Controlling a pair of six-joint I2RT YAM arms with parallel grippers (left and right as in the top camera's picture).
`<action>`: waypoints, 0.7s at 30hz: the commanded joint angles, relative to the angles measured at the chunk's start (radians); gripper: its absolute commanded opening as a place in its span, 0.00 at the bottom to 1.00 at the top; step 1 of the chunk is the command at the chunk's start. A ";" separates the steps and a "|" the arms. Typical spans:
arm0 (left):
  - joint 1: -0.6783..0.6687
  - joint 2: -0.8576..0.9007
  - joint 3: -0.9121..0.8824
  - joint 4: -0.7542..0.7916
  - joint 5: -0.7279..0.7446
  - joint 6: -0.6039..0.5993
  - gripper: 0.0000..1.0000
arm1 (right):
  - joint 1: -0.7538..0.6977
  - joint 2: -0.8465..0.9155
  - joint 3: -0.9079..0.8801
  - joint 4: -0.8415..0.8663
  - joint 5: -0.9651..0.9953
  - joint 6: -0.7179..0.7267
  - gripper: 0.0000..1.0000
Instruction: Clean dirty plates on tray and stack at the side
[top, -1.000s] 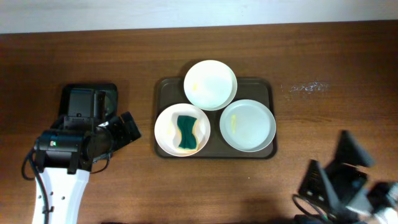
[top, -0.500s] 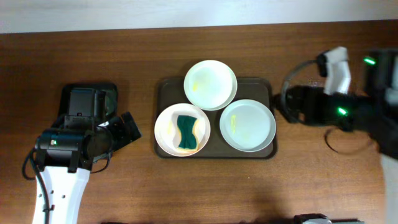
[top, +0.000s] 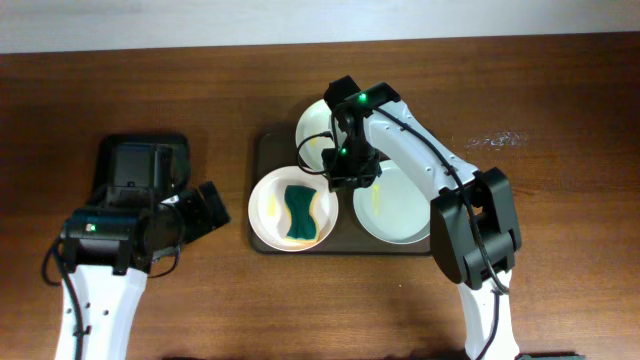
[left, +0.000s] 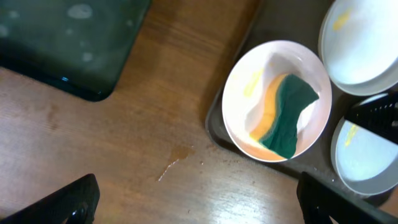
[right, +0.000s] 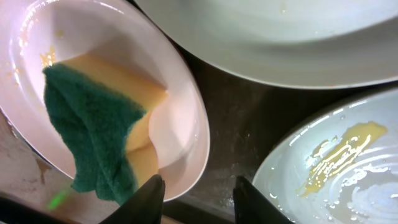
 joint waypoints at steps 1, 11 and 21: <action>0.003 0.025 -0.064 0.047 0.072 0.070 1.00 | 0.006 -0.006 -0.009 0.028 -0.005 -0.002 0.47; 0.003 0.170 -0.077 0.111 0.170 0.172 0.96 | 0.006 -0.006 -0.237 0.259 -0.006 0.000 0.40; -0.136 0.464 -0.078 0.358 0.376 0.280 0.56 | 0.006 -0.006 -0.309 0.298 -0.010 0.000 0.21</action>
